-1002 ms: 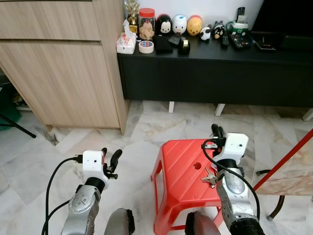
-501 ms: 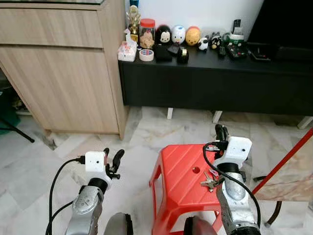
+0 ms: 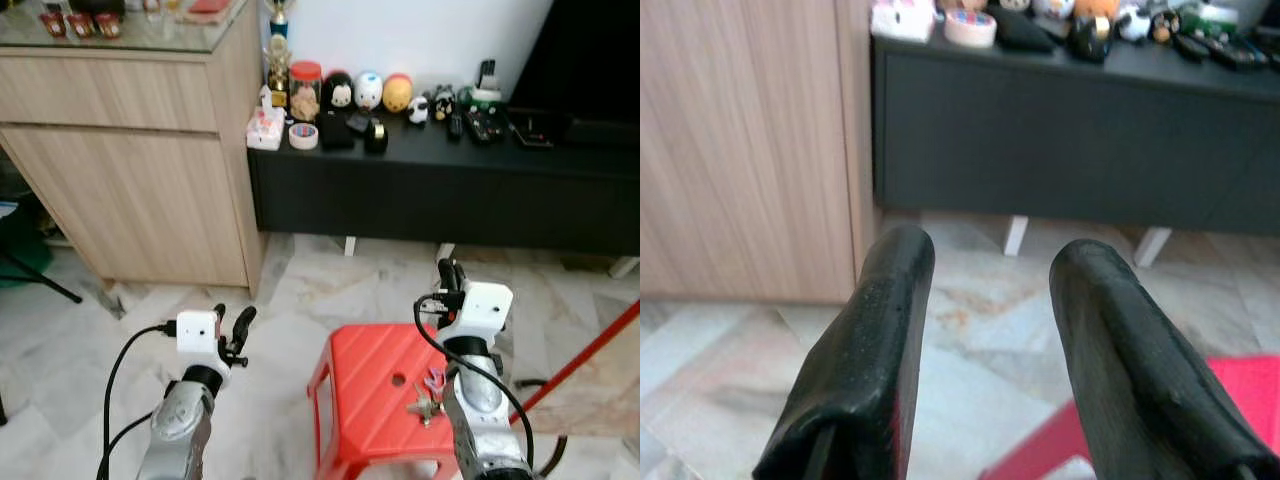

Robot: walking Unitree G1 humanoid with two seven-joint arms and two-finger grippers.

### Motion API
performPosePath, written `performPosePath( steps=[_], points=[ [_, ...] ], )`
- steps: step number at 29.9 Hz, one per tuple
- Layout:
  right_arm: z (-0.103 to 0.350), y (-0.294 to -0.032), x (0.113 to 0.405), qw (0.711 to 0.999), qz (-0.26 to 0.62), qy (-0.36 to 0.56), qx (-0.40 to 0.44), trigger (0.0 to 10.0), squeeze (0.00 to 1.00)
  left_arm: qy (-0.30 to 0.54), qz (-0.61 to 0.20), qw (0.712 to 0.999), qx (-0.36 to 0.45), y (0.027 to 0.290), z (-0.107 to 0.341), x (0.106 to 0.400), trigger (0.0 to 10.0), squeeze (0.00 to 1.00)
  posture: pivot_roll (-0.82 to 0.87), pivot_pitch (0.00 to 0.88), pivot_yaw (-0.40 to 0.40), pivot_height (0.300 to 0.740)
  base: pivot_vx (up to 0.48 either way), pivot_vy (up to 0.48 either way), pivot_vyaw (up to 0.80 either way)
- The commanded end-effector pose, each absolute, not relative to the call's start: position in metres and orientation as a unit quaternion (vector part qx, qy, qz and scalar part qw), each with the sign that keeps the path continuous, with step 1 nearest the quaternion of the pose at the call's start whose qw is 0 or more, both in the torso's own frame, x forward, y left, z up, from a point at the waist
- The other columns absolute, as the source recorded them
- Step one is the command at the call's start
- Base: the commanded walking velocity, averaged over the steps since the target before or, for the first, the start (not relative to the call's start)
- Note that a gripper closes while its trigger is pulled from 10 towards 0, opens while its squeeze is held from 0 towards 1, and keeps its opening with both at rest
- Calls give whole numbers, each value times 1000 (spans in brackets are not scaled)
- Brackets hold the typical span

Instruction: Hang keys on a hook

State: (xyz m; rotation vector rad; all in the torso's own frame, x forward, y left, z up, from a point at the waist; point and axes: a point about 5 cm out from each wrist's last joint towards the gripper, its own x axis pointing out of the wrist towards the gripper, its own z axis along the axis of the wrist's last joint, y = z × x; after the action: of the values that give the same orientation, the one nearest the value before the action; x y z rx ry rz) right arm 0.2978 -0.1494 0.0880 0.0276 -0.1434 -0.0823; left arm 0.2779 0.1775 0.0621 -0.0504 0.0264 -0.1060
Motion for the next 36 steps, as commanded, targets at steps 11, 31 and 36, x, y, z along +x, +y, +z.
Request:
performPosePath(
  steps=[11, 31, 36],
  points=[
    [87, -152, 298, 997, -33, -59, 24, 10000, 0, 18, -54, 998, -25, 174, 58, 275, 10000, 0, 116, 21, -76, 740, 0, 0, 0],
    [81, -155, 305, 996, -53, -28, 70, 10000, 0, 12, -67, 997, -42, 167, 57, 275, 10000, 0, 95, 0, -53, 740, 0, 0, 0],
    [80, -150, 305, 996, -49, -21, 75, 10000, 0, 13, -65, 997, -44, 167, 57, 275, 10000, 0, 99, 0, -59, 740, 0, 0, 0]
  ],
)
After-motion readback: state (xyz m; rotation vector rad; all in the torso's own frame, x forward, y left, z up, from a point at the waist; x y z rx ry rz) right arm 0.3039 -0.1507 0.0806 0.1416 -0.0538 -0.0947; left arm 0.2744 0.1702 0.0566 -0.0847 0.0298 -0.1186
